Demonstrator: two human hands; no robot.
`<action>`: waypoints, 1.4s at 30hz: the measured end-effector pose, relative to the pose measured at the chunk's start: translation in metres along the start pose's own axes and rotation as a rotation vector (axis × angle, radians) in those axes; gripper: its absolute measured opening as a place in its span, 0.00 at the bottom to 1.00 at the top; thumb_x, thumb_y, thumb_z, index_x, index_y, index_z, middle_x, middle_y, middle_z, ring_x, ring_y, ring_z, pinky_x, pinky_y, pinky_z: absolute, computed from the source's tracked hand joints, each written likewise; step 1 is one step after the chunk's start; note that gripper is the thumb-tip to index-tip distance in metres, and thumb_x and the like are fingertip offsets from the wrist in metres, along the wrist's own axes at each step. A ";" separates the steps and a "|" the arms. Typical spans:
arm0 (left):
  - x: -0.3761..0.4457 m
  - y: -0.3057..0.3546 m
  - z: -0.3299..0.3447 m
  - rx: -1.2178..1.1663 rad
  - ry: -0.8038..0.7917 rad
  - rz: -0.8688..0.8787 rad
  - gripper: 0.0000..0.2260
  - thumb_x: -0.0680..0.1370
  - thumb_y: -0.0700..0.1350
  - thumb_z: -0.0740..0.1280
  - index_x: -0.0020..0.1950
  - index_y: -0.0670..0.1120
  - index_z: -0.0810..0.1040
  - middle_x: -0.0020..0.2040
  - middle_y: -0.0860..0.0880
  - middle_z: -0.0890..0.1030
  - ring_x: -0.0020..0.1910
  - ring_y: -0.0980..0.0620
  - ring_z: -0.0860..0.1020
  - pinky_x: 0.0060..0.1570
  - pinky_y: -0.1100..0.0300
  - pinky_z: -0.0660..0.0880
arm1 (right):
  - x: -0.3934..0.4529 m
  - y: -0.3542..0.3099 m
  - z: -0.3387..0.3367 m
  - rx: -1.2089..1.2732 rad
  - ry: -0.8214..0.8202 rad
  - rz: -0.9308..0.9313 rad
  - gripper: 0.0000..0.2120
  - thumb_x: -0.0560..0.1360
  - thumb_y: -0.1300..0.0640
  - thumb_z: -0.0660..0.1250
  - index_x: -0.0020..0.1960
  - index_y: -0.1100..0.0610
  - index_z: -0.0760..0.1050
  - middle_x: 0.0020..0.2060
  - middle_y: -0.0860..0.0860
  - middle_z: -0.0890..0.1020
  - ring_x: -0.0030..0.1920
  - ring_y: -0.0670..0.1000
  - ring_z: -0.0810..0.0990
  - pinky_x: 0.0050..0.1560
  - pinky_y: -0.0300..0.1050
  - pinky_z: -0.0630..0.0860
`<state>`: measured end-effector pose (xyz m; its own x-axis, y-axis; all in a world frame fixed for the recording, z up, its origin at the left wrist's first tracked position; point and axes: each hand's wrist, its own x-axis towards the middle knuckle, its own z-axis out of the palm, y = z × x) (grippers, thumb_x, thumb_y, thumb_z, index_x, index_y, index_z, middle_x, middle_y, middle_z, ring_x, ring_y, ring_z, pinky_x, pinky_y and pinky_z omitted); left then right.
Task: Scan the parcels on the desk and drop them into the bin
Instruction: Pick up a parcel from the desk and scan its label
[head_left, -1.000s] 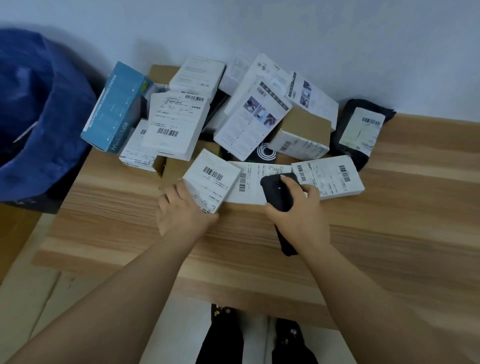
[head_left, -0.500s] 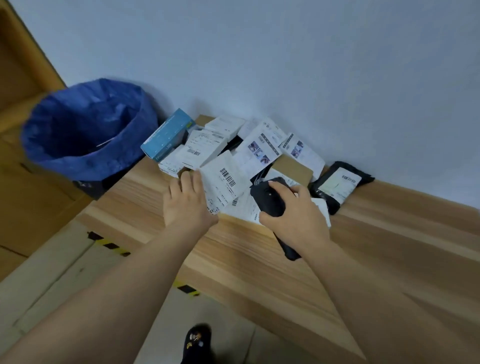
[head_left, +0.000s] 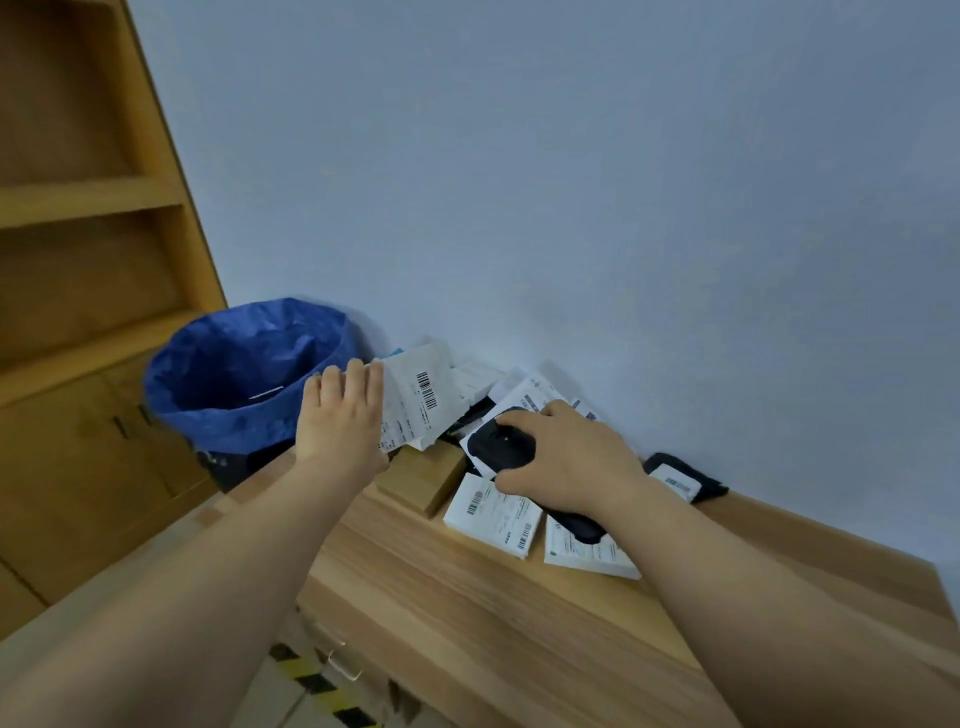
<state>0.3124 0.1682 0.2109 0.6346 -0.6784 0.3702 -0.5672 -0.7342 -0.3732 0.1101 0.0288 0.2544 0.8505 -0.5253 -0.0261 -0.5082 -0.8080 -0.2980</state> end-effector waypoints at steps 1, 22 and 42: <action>-0.001 -0.003 -0.002 0.002 -0.001 -0.007 0.51 0.69 0.64 0.70 0.77 0.41 0.46 0.71 0.43 0.61 0.68 0.41 0.64 0.71 0.47 0.60 | -0.003 -0.001 -0.003 -0.009 -0.001 -0.009 0.33 0.71 0.39 0.67 0.75 0.35 0.62 0.66 0.47 0.70 0.62 0.54 0.75 0.50 0.46 0.70; -0.017 -0.121 -0.054 -0.106 0.034 -0.315 0.41 0.72 0.75 0.54 0.79 0.60 0.46 0.75 0.41 0.57 0.65 0.41 0.68 0.61 0.50 0.70 | 0.034 -0.125 -0.032 0.547 0.443 -0.252 0.31 0.73 0.44 0.70 0.74 0.36 0.63 0.63 0.40 0.66 0.55 0.44 0.74 0.49 0.37 0.72; 0.017 -0.502 -0.046 0.135 0.143 -0.766 0.38 0.73 0.73 0.55 0.77 0.58 0.51 0.67 0.39 0.65 0.61 0.38 0.69 0.50 0.50 0.68 | 0.215 -0.535 -0.023 0.770 0.505 -0.422 0.32 0.75 0.43 0.68 0.76 0.42 0.62 0.65 0.51 0.67 0.59 0.58 0.77 0.49 0.45 0.72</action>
<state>0.5839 0.5241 0.4439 0.7437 0.0109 0.6684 0.0748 -0.9949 -0.0671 0.5623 0.3423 0.4302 0.6928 -0.4325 0.5771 0.1976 -0.6557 -0.7287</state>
